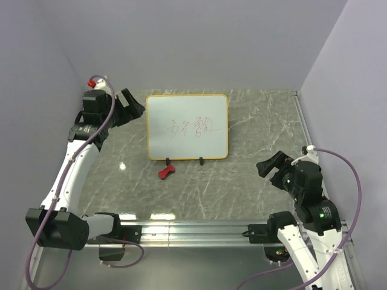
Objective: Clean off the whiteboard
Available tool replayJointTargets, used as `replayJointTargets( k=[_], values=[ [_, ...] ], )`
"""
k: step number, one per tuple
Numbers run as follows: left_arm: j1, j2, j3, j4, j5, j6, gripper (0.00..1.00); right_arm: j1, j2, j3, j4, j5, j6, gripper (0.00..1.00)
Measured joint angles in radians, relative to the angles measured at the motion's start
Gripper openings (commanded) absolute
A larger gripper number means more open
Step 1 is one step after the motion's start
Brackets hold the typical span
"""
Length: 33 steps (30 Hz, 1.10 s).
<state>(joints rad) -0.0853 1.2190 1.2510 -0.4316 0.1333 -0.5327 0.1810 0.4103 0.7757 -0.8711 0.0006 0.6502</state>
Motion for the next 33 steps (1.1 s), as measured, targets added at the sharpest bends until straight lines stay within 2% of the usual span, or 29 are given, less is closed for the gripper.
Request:
replayJointTargets(
  k=[4, 13, 16, 17, 18, 20, 24, 33],
  values=[
    [-0.031, -0.017, -0.064, -0.054, 0.046, -0.002, 0.99, 0.0, -0.013, 0.003, -0.029, 0.007, 0.007, 0.98],
    [-0.28, -0.156, -0.23, -0.129, -0.046, 0.014, 0.99, 0.0, 0.047, 0.004, -0.056, 0.008, 0.002, 0.99],
    [-0.38, -0.119, -0.253, -0.135, -0.105, 0.007, 0.93, 0.0, 0.071, 0.01, -0.056, -0.007, -0.015, 0.98],
    [-0.408, -0.108, -0.272, -0.134, -0.123, 0.001, 0.85, 0.001, 0.08, 0.01, -0.053, -0.023, -0.021, 0.97],
    [-0.437, -0.101, -0.299, -0.133, -0.134, -0.01, 0.84, 0.002, 0.087, 0.01, -0.052, -0.035, -0.024, 0.97],
    [-0.458, -0.095, -0.345, -0.133, -0.144, -0.017, 0.8, 0.004, 0.097, 0.01, -0.049, -0.056, -0.027, 0.96],
    [-0.474, -0.064, -0.401, -0.115, -0.157, -0.033, 0.79, 0.005, 0.114, 0.01, -0.048, -0.092, -0.04, 0.96],
    [-0.512, 0.11, -0.413, -0.027, -0.156, -0.005, 0.79, 0.006, 0.163, 0.01, -0.04, -0.097, -0.061, 0.95]
  ],
)
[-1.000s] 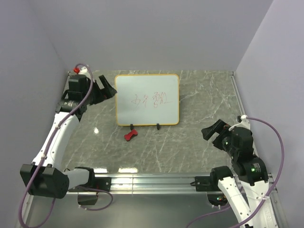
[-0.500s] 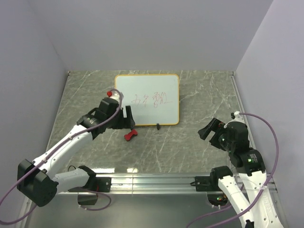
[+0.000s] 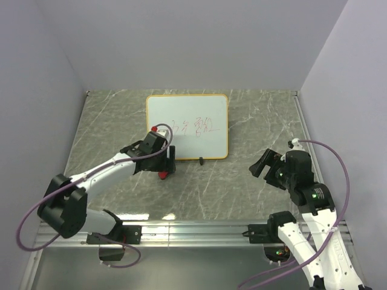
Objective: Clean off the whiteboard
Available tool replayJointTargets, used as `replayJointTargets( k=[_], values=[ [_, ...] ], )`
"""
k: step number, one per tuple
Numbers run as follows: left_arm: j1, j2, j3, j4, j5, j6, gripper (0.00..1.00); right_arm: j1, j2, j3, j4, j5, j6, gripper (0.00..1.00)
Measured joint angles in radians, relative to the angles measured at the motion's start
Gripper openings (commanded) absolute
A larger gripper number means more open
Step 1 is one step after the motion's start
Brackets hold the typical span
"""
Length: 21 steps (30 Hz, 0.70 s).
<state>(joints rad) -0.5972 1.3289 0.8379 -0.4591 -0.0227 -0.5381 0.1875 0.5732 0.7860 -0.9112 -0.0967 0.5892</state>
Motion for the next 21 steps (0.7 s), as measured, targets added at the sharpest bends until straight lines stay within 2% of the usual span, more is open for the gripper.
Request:
replayJointTargets(
  k=[7, 13, 21],
  values=[
    [0.0, 0.124, 0.0, 0.027, 0.0, 0.052, 0.77, 0.0, 0.006, 0.0, 0.001, 0.011, -0.002, 0.95],
    [0.0, 0.174, 0.01, 0.043, -0.001, 0.089, 0.76, 0.0, 0.0, 0.0, -0.002, 0.031, 0.006, 0.95],
    [-0.001, 0.25, 0.063, 0.047, -0.001, 0.127, 0.71, 0.0, -0.014, 0.0, -0.011, 0.05, 0.02, 0.95]
  ],
)
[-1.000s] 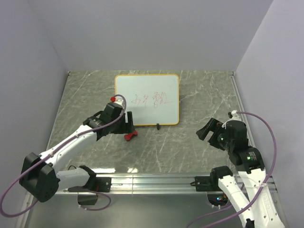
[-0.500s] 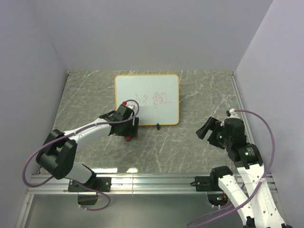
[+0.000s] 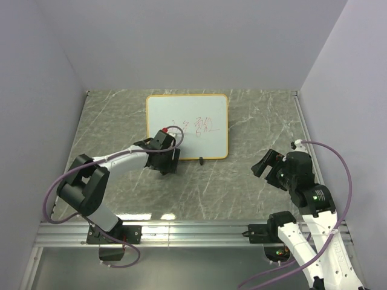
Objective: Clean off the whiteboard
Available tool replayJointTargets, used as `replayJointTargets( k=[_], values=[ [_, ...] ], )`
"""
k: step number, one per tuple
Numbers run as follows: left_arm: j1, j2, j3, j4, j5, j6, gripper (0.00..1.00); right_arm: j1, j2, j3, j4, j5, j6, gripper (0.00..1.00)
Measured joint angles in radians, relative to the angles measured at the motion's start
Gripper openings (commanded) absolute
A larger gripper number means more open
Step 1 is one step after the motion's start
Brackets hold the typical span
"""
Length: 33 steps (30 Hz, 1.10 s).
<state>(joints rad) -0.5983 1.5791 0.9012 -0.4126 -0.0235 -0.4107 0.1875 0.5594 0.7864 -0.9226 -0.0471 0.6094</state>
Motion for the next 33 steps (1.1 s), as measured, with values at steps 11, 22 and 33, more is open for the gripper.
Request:
replayJointTargets(
  k=[11, 22, 33],
  values=[
    [-0.023, -0.124, 0.093, -0.095, -0.011, 0.002, 0.67, 0.0, 0.0, -0.001, 0.0, 0.013, 0.014, 0.93],
    [-0.062, -0.092, 0.058, -0.087, -0.097, 0.002, 0.69, 0.0, 0.0, -0.007, 0.002, 0.013, 0.021, 0.93],
    [-0.04, 0.038, 0.058, -0.04, -0.072, 0.024, 0.66, 0.0, -0.001, -0.007, 0.002, 0.013, 0.021, 0.93]
  ],
)
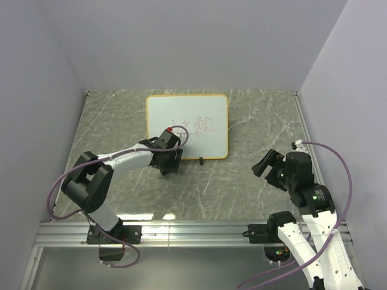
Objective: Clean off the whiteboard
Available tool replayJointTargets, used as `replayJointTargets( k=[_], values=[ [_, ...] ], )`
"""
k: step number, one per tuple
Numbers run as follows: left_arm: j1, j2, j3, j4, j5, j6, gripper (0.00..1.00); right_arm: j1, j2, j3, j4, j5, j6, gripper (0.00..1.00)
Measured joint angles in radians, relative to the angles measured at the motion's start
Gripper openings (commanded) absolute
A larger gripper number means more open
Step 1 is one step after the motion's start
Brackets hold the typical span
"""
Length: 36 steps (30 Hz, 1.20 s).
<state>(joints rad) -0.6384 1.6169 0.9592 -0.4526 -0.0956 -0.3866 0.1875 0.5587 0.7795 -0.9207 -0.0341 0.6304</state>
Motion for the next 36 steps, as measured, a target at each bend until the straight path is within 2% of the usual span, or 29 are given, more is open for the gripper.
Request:
replayJointTargets(
  k=[6, 10, 11, 12, 13, 14, 18, 25, 36],
  values=[
    [-0.005, 0.002, 0.013, -0.012, 0.083, -0.019, 0.59, 0.0, -0.001, 0.0, 0.0, 0.0, 0.0, 0.93],
    [-0.051, -0.029, 0.053, -0.048, 0.163, -0.056, 0.57, 0.0, 0.0, 0.0, 0.0, 0.0, 0.0, 0.92],
    [-0.071, -0.046, 0.068, -0.056, 0.177, -0.069, 0.58, 0.0, 0.0, 0.0, 0.0, 0.0, 0.0, 0.92],
    [-0.085, -0.064, 0.079, -0.063, 0.183, -0.078, 0.7, 0.0, 0.0, 0.0, 0.0, 0.001, 0.0, 0.92],
    [-0.097, -0.084, 0.088, -0.069, 0.188, -0.08, 0.78, 0.0, 0.0, 0.0, 0.0, 0.001, 0.0, 0.92],
    [-0.106, -0.111, 0.097, -0.074, 0.181, -0.086, 0.81, 0.0, 0.0, 0.0, 0.0, 0.0, 0.0, 0.92],
    [-0.1, -0.16, 0.119, -0.093, 0.123, -0.08, 0.82, 0.0, 0.0, 0.0, 0.0, 0.0, -0.001, 0.92],
    [-0.072, -0.083, 0.09, -0.09, 0.05, -0.034, 0.91, 0.0, -0.003, 0.0, 0.0, -0.002, -0.003, 0.93],
    [-0.065, 0.014, 0.078, -0.044, 0.022, 0.0, 0.86, 0.0, -0.049, 0.0, 0.0, -0.01, -0.004, 0.94]
  ],
)
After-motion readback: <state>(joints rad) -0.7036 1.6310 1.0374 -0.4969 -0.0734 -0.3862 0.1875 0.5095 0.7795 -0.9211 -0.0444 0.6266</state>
